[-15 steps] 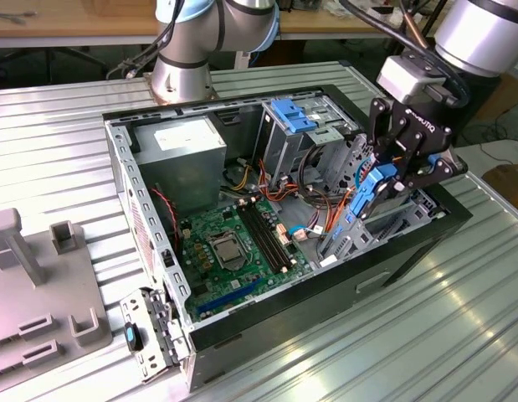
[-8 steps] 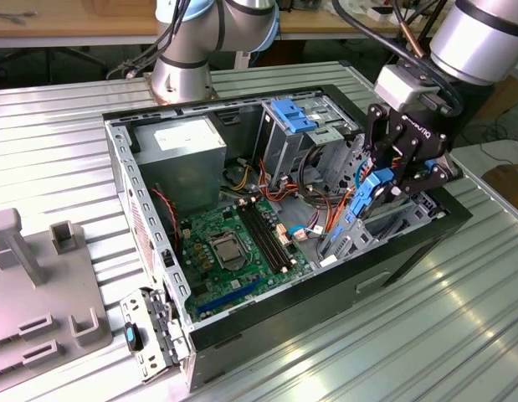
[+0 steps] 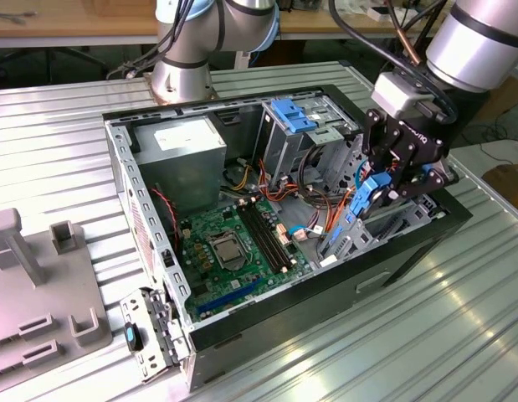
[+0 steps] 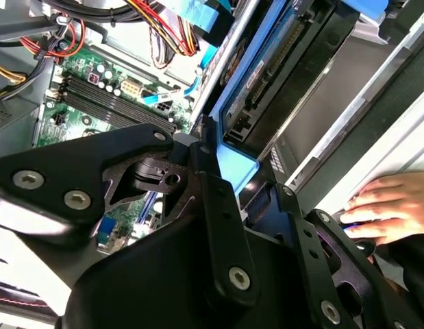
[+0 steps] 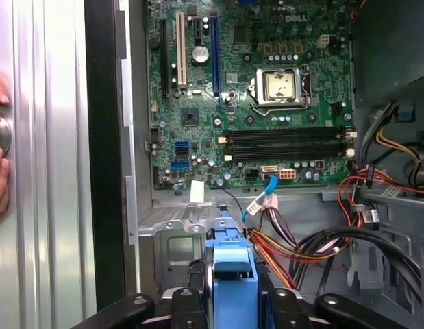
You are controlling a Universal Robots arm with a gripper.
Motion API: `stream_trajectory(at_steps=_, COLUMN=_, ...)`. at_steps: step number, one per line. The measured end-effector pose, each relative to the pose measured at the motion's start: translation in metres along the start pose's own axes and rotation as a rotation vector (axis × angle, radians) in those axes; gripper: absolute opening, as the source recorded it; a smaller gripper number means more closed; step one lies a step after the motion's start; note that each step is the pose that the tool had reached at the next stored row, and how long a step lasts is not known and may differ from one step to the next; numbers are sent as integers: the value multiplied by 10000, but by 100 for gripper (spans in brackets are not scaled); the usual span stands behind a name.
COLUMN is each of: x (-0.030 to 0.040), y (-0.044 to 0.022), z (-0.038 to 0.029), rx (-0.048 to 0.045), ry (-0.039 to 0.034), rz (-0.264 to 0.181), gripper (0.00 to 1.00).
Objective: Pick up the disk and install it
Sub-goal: 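Insert the disk into the insertion slot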
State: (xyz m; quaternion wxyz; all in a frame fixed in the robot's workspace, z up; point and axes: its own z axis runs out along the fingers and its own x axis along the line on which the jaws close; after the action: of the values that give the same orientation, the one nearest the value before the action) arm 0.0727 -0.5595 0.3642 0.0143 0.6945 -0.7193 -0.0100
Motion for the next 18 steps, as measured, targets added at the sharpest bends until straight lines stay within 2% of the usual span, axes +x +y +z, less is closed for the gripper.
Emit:
stream_trajectory(at_steps=11, x=1, y=-12, z=104, rx=-70, ry=3, rz=1, gripper=37)
stream_trajectory(at_steps=18, x=2, y=-14, z=114, rx=-79, ry=4, rz=1, gripper=37)
